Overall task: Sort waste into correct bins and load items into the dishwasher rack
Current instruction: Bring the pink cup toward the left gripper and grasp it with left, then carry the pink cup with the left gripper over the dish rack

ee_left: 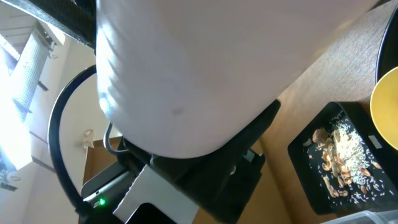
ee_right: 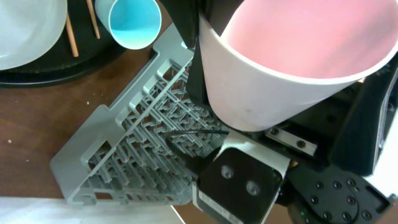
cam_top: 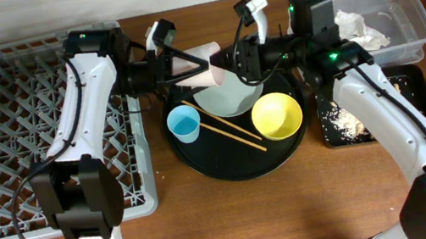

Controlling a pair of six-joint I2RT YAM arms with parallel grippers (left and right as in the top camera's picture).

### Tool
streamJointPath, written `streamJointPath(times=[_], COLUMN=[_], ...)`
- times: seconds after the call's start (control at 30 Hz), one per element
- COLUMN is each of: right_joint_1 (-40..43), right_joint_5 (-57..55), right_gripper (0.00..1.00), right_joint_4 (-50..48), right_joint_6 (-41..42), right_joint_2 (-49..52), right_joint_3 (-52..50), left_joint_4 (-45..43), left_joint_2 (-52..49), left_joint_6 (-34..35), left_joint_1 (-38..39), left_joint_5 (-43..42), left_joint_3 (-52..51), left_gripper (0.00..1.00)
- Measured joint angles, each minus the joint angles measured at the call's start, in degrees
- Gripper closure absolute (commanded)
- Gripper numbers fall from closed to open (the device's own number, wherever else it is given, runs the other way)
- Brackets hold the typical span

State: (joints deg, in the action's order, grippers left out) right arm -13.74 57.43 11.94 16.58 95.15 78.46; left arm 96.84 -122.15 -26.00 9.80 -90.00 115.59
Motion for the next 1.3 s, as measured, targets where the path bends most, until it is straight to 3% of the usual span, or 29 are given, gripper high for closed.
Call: streamJointPath(times=[0.07, 0.17, 0.43, 0.6, 0.83, 1.03, 1.17, 1.3], right_joint_1=[-0.57, -1.01, -1.64, -3.3, -3.13, 0.83, 4.66, 6.38], right_joint_5=[-0.02, 0.26, 0.61, 0.81, 2.75, 4.87, 6.27, 6.73], right_gripper=[0.96, 0.95, 0.81, 0.51, 0.36, 0.27, 0.15, 0.02], right_joint_4=[0.0, 0.02, 0.63, 1.7, 1.75, 1.73, 3.1, 6.84], right_joint_6=[0.09, 0.17, 0.61, 0.79, 0.81, 2.84, 3.63, 2.82], right_joint_2=[0.42, 1.4, 1.66, 2.23, 2.56, 2.56, 2.56, 2.56], right_joint_3=[0.0, 0.0, 0.02, 0.0, 0.0, 0.0, 0.0, 0.0], left_joint_4=[0.02, 0.0, 0.0, 0.0, -0.48, -2.03, -4.11, -4.68], left_joint_2=[0.0, 0.0, 0.0, 0.0, 0.0, 0.0, 0.0, 0.0], left_joint_6=[0.11, 0.28, 0.55, 0.52, 0.52, 0.5, 0.52, 0.55], left_joint_1=[-0.39, -0.7, -0.46, 0.87, -0.11, -6.73, -11.04, -14.32], left_joint_5=[-0.02, 0.02, 1.64, 1.29, 0.83, 0.94, 2.67, 8.46], left_joint_3=[0.0, 0.0, -0.13, -0.13, -0.13, -0.13, -0.13, 0.09], left_gripper=[0.09, 0.21, 0.35, 0.35, 0.35, 0.38, 0.39, 0.49])
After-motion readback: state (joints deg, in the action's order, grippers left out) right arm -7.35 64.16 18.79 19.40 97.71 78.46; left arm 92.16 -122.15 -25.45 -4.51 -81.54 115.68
